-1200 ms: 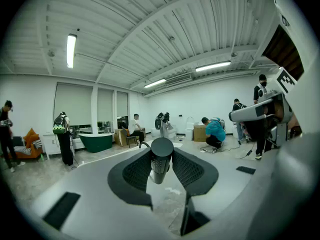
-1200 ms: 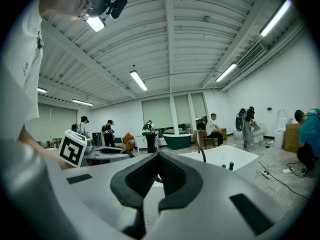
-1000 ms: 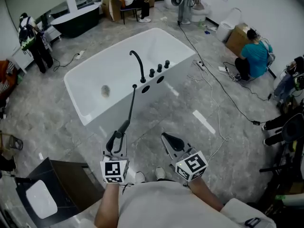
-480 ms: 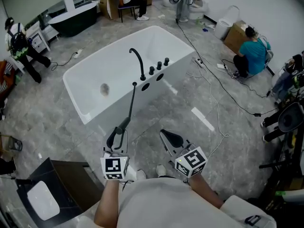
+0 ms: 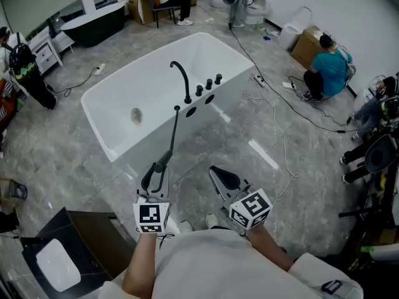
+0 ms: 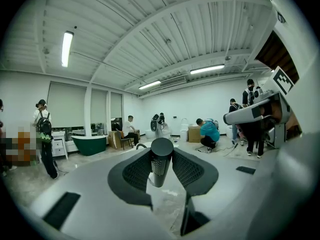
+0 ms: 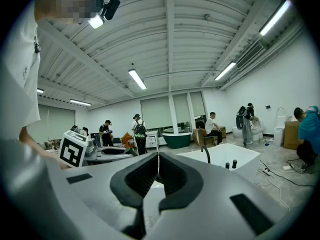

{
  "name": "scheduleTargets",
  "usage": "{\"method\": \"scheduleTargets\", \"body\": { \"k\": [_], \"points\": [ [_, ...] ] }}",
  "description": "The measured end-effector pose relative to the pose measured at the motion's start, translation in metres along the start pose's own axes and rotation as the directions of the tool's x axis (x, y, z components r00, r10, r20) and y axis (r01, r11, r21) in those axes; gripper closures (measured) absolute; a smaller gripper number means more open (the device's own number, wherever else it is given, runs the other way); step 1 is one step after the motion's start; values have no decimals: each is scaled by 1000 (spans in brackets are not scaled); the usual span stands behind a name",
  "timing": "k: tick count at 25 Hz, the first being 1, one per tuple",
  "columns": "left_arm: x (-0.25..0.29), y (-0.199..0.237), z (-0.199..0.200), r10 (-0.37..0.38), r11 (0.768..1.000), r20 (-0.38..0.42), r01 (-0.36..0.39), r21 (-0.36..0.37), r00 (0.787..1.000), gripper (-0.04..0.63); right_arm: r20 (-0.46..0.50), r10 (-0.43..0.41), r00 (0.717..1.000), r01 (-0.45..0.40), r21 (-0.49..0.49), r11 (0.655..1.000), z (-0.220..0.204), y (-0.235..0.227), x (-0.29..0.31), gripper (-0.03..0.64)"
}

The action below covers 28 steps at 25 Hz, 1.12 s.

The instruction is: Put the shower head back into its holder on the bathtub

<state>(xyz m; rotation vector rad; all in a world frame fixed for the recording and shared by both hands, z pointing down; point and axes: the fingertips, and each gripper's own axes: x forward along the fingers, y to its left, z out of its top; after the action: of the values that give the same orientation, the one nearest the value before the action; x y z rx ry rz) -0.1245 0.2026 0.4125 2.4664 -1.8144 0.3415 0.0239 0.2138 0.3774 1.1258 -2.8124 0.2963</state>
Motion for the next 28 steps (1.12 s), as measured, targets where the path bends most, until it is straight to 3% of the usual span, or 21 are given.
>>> {"method": "scheduleTargets", "body": {
  "k": [16,28],
  "points": [
    [-13,17,-5,-49,999,37,49,7,998,457,-21,-37,999,37,-27,999,-13,35,5,598],
    [11,17,9,-39,999,51,39,-1,998,457,-22,-29,999,29,-9,1000,-13,-1,28,598]
  ]
}}
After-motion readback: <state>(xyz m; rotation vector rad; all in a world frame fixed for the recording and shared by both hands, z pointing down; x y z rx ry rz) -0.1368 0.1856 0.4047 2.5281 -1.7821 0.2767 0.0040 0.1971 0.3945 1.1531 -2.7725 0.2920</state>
